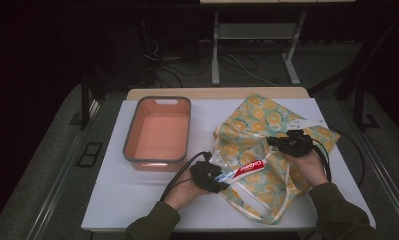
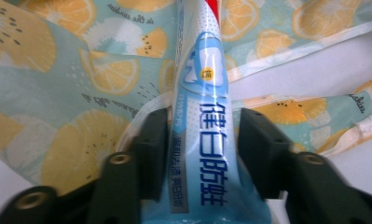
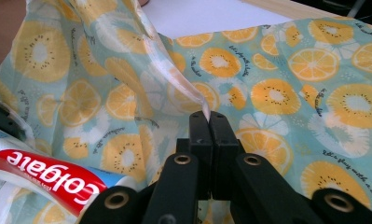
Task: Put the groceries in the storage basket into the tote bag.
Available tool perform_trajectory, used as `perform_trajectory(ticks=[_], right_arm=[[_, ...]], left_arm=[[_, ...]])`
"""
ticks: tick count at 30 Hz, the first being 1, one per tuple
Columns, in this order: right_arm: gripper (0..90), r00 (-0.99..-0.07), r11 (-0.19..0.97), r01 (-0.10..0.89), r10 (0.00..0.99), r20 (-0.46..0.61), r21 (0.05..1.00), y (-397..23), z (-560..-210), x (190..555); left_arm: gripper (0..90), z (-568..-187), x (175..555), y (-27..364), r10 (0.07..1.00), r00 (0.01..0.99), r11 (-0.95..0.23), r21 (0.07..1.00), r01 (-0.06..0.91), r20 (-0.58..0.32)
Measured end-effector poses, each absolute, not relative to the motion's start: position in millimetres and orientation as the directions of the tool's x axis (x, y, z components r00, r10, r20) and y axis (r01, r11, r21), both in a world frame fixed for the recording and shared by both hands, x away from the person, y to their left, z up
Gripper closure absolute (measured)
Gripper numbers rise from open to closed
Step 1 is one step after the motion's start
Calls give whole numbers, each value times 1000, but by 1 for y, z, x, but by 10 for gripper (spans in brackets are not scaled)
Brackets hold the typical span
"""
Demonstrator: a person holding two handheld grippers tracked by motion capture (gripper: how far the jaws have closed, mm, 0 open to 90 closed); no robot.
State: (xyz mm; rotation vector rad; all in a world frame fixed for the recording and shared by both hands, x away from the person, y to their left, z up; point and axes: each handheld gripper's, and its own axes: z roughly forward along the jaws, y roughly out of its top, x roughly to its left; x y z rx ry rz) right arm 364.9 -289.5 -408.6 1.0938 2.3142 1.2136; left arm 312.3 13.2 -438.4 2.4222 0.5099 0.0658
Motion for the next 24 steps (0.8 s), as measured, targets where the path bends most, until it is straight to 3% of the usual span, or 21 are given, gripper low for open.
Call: perform_trajectory(ticks=[8, 24], right_arm=[[895, -667, 349, 477, 741, 74, 807, -289, -407, 364], [897, -682, 315, 452, 725, 95, 835, -289, -399, 361]], left_arm=[[679, -430, 316, 7, 423, 905, -681, 640, 355, -53], [693, -416, 346, -46, 453, 891, -665, 652, 365, -36]])
